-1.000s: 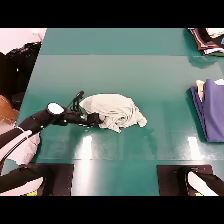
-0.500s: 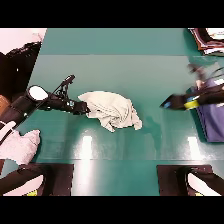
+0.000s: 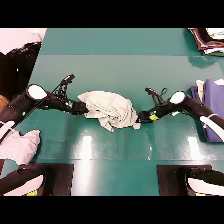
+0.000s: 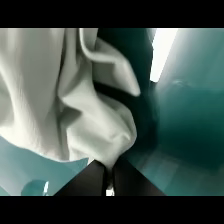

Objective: Fold the shirts.

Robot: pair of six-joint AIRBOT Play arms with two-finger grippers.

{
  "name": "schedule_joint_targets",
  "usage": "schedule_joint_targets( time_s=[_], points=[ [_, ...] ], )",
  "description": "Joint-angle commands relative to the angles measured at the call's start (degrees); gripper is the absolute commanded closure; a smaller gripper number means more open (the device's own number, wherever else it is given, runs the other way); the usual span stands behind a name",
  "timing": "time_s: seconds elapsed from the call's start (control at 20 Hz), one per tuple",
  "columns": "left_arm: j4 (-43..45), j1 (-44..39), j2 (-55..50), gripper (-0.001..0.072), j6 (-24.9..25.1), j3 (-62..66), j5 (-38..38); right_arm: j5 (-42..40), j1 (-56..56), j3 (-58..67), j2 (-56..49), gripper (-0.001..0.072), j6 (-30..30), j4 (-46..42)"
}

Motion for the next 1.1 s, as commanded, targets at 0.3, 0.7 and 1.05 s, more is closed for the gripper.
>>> schedule_joint_targets(
  time_s=[0.3,0.7,1.05],
  points=[
    [37.64,0.04,0.07,0.0679,-12.59,5.92,-8.59,4.42,-12.59,15.34,8.39,0.0693,6.08,-21.33],
    [40.37,0.04,0.07,0.0679,-13.62,38.84,-9.51,4.24,-26.10,34.12,22.03,0.0693,4.90,-22.12],
    [40.33,0.02,0.20,0.0679,-12.90,72.00,-14.64,4.28,-28.57,47.87,27.45,0.0693,4.37,-22.16]
  ],
)
